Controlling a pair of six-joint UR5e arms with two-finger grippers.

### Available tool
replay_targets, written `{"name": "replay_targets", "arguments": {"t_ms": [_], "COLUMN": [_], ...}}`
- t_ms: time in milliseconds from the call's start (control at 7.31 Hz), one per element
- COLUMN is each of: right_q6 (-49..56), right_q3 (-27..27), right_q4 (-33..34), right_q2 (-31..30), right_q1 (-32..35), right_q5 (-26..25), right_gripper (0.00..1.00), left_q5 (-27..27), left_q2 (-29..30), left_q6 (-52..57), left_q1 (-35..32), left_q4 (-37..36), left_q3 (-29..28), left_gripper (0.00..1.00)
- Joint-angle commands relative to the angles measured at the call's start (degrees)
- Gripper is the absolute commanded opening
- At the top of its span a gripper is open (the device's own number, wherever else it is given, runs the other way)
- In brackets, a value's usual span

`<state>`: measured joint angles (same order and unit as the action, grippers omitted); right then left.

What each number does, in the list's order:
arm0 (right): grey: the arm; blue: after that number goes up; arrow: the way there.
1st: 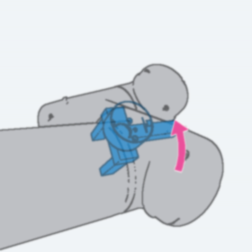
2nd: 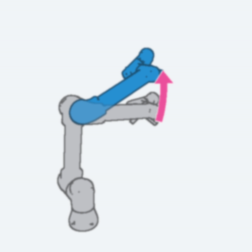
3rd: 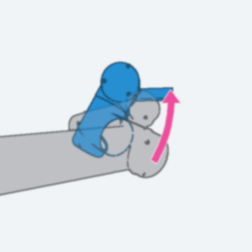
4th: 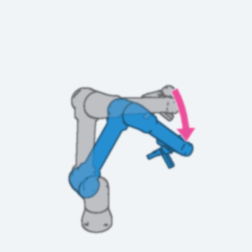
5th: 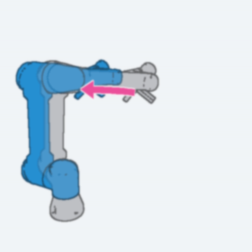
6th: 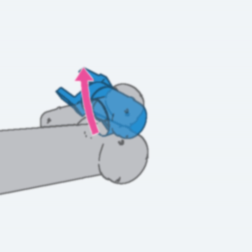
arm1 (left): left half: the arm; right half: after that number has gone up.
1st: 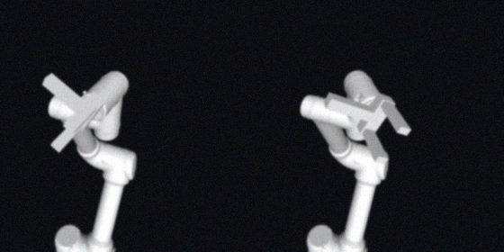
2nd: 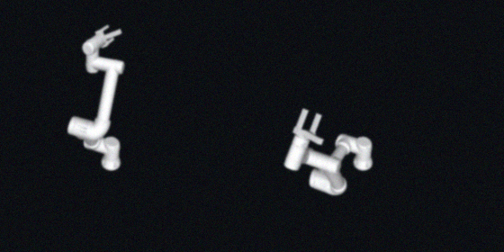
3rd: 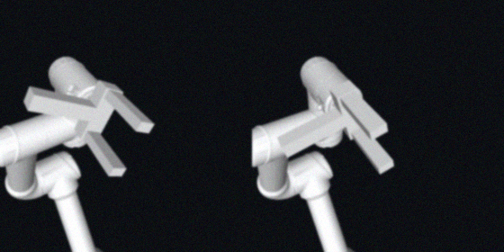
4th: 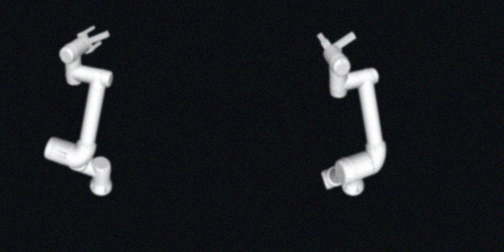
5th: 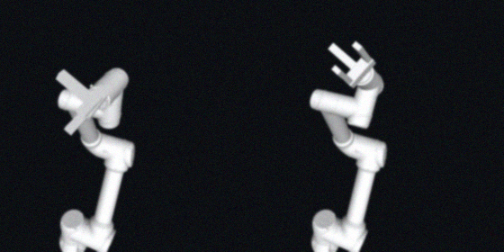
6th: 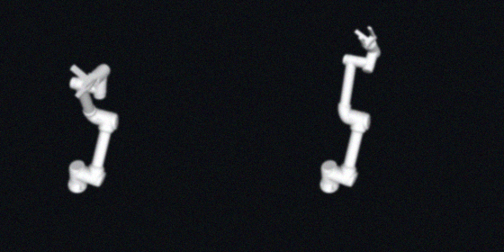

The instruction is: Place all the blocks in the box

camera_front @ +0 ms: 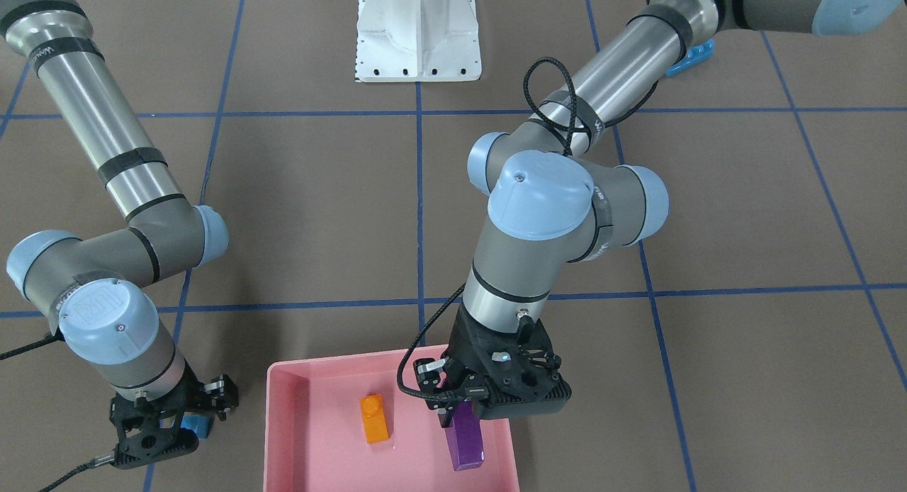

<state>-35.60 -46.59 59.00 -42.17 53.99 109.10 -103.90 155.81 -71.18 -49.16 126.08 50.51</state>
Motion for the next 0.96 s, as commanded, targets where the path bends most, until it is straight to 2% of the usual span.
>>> {"name": "replay_targets", "arguments": {"t_ms": [0, 274, 547, 684, 821], "right_q6": [-0.96, -0.87, -1.22, -3.49, -8.38], "right_q3": [0.19, -0.34, -2.53, -2.63, -2.54], "right_q4": [0.06, 0.24, 0.76, 1.98, 2.34], "right_q2": [-0.10, 0.94, 2.87, 5.58, 8.13], "right_q1": [-0.11, 2.07, 5.15, 5.77, 5.43], "right_q5": [-0.02, 0.85, 6.27, 7.96, 8.32], "right_gripper": [0.00, 0.00, 0.00, 0.00, 0.00], "left_q5": [1.58, 2.30, 0.82, -6.85, -13.72], "left_q2": [0.46, 1.16, 1.25, 0.99, 0.21], "left_q6": [-2.03, -6.75, -7.57, -6.88, -0.78], "left_q1": [0.11, 0.03, -0.85, -3.29, -6.36], "left_q4": [0.13, 0.21, -1.35, -9.46, -18.94], "left_q3": [-0.93, -0.85, 1.16, 4.04, 10.25], "left_gripper": [0.99, 1.00, 1.00, 1.00, 1.00]}}
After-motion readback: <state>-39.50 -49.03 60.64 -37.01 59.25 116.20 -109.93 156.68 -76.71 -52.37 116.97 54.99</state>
